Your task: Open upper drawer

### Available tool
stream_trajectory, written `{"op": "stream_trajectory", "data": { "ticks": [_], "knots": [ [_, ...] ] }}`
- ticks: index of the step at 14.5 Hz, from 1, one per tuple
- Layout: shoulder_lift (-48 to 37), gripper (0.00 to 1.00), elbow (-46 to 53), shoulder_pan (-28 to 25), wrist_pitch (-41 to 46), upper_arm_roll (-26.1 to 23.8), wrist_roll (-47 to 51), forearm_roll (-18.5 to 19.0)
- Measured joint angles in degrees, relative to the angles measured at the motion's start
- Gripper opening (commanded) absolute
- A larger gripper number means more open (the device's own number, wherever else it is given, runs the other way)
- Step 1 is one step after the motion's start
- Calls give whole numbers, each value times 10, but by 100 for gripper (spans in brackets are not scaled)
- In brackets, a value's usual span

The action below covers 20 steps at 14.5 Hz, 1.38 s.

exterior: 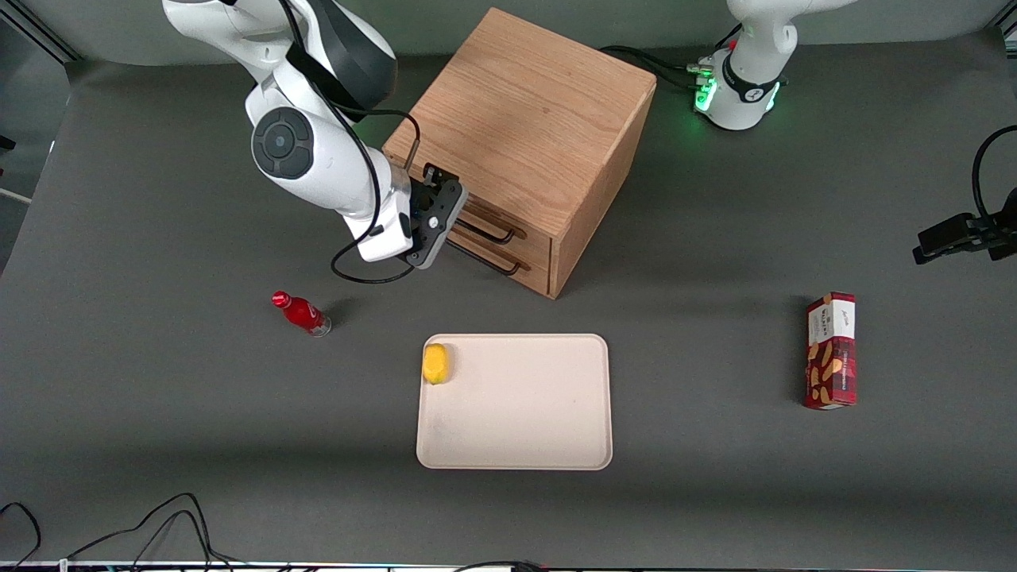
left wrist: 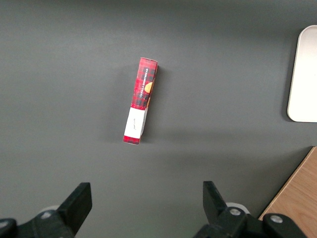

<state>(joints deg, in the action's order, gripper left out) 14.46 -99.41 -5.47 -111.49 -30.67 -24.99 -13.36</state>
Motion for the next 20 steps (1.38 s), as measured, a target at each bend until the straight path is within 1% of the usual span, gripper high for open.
{"op": "stream_trajectory", "data": {
  "ticks": [3,6,10,20],
  "knots": [
    [0,100,-16,0,-20,-1,0,0],
    [0,100,-25,0,-22,-5,0,-1],
    [-2,100,-41,1,-33,-7,0,-14],
    [-2,100,-52,2,-57,-8,1,-17]
  ]
}}
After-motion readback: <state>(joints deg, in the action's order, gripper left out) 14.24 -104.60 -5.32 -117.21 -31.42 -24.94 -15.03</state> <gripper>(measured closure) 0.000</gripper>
